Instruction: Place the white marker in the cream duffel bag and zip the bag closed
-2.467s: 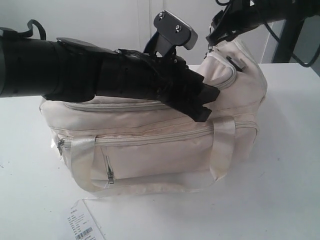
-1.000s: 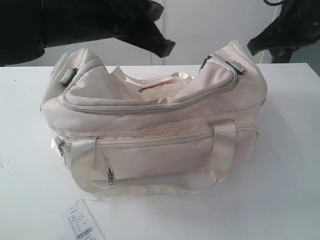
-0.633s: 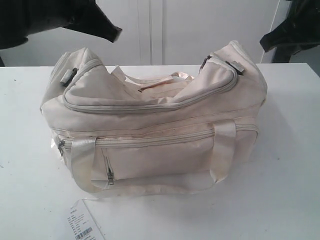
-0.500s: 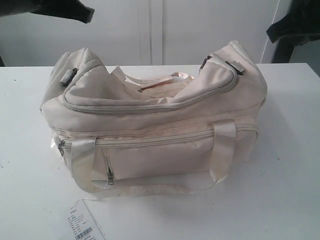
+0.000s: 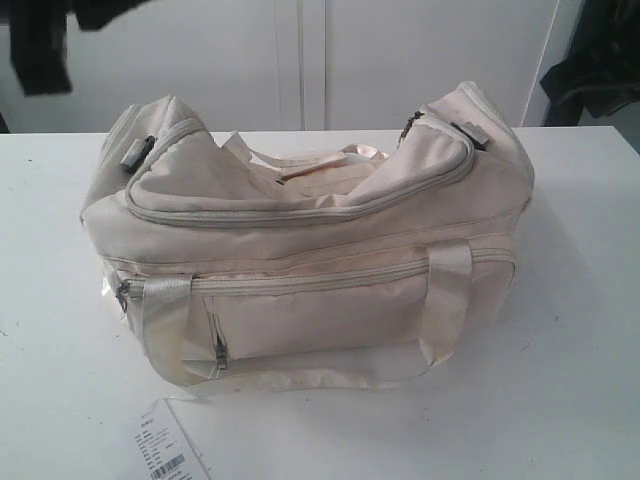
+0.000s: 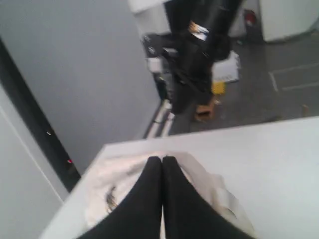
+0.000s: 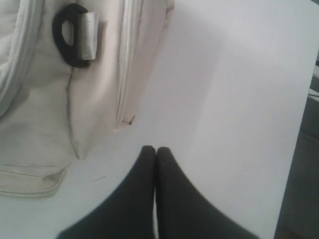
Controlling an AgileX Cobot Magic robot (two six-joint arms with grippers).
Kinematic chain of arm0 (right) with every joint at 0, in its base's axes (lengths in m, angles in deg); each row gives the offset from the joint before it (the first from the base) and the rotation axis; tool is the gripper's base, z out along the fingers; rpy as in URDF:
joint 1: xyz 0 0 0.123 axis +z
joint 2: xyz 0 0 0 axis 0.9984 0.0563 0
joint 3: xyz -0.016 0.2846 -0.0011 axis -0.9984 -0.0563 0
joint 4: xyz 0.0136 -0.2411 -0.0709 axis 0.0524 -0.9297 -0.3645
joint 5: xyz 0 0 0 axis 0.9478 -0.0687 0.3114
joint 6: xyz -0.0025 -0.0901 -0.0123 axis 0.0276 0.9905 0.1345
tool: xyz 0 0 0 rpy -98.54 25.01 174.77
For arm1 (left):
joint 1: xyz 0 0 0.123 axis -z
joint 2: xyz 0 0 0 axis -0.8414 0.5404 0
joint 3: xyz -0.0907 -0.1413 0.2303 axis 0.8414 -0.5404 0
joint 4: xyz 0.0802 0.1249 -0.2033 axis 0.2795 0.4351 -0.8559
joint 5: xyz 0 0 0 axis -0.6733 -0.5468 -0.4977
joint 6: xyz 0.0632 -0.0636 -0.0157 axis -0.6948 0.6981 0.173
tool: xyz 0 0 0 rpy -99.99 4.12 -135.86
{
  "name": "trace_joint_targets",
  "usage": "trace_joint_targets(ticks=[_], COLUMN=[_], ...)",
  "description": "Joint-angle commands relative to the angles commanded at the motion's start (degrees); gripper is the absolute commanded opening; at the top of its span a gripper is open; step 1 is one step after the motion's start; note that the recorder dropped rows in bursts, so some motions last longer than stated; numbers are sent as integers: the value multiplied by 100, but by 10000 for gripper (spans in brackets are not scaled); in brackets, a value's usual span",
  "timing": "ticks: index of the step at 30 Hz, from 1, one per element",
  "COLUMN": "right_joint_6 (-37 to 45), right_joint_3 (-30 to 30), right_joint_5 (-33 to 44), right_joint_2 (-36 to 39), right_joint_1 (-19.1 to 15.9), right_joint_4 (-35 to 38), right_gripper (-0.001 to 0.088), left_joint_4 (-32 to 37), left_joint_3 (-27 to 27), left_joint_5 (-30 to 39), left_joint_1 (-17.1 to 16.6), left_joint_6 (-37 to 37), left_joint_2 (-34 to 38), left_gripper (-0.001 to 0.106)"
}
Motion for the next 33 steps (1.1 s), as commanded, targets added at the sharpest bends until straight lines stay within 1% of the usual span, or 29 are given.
trace_joint_targets(ticks=[3,4,5,7,9,10,11,12,14,16,18,19,21,27,33], right_joint_6=[0,0,0,0,29,148,126,126,45,-23,-57,-87,-162,-329,-468], right_joint_3=[0,0,0,0,0,0,0,0,0,0,0,0,-23,-581,-1229], right_joint_5=[0,0,-11,-11,0,39,95,143,170,159,159,159,118,-478,-1296], right_joint_2=[0,0,0,0,0,0,0,0,0,-3,-3,-3,-13,-308,-940], right_joint_1=[0,0,0,0,0,0,0,-38,-140,-268,-376,-438,-558,-829,-862], right_joint_4=[119,132,183,221,222,222,199,185,185,196,196,196,196,196,196], right_gripper=[0,0,0,0,0,0,0,0,0,0,0,0,0,0,0], left_joint_4=[848,1343,1717,2727,3359,3772,4135,4696,5832,7054,7929,8168,8334,8330,8321], left_joint_3=[0,0,0,0,0,0,0,0,0,0,0,0,0,0,-13], left_joint_5=[-81,-215,-357,-533,-668,-918,-1075,-1232,-1304,-1290,-1317,-1361,-1402,-1616,-1697], left_joint_1=[0,0,0,0,0,0,0,0,0,0,0,0,0,14,14], left_joint_6=[956,1705,2258,3462,4218,5001,5626,6379,7553,8458,9142,9363,9479,9617,9663], left_joint_2=[0,0,0,0,-16,-13,-13,-26,-39,-79,-160,-219,-346,-718,-1056], left_gripper=[0,0,0,0,0,0,0,0,0,0,0,0,0,0,0])
